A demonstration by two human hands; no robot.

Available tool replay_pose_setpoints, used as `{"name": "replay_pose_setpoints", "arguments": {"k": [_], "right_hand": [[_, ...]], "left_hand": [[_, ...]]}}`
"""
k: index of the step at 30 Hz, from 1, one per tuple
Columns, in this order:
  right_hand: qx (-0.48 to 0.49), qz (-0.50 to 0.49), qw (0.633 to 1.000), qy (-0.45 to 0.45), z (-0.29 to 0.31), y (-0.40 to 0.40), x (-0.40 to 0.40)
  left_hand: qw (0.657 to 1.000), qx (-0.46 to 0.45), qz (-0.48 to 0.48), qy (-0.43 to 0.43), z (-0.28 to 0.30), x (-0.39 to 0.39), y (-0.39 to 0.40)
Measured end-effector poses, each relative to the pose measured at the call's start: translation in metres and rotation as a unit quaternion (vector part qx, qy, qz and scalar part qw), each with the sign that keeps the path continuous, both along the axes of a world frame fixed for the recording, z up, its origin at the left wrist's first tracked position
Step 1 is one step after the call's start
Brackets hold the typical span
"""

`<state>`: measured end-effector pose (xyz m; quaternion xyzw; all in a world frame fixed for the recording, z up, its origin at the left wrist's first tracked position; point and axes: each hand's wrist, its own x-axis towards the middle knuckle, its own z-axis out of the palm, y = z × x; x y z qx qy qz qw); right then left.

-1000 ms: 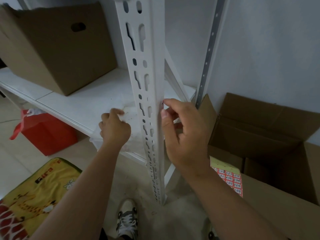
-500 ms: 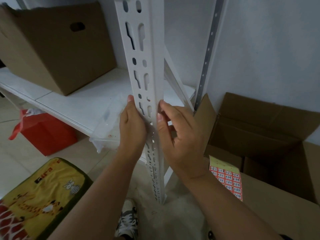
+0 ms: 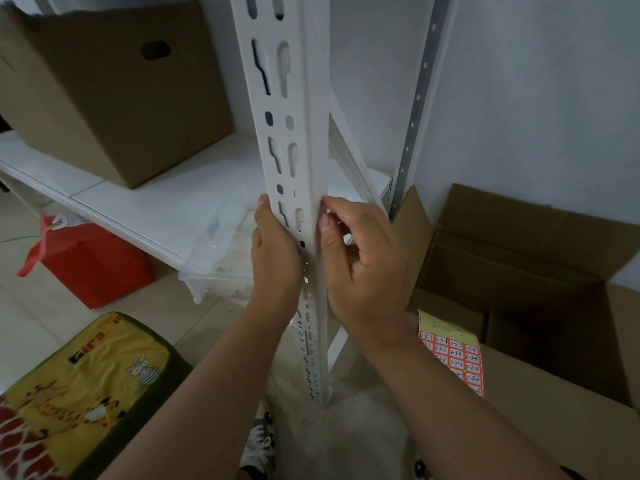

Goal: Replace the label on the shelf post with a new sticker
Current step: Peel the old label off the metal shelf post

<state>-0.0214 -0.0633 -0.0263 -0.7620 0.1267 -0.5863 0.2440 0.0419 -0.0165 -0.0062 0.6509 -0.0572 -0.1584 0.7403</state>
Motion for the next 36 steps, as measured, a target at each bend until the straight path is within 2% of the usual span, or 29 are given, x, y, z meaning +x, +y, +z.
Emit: {"name": "replay_pose_setpoints", "arguments": {"k": [20, 22, 27, 36], "right_hand": [[-0.019, -0.021, 1.000, -0.012, -0.002, 0.002, 0.007], [0.016, 0.008, 1.000, -0.012, 0.000, 0.002, 0.005], [0.230, 0.126, 0.965, 0.002, 0.013, 0.007, 0.002], [0.366, 0.225, 0.903, -0.006, 0.027, 0.007, 0.001]], "left_hand": [[0.999, -0.026, 0.039, -0.023, -0.004, -0.002, -0.006], [0.999, -0.016, 0.034, -0.030, -0.004, -0.003, -0.005], [0.999, -0.009, 0.029, -0.020, -0.002, -0.002, -0.003], [0.999, -0.022, 0.048, -0.007, -0.002, -0.004, -0.006]]}}
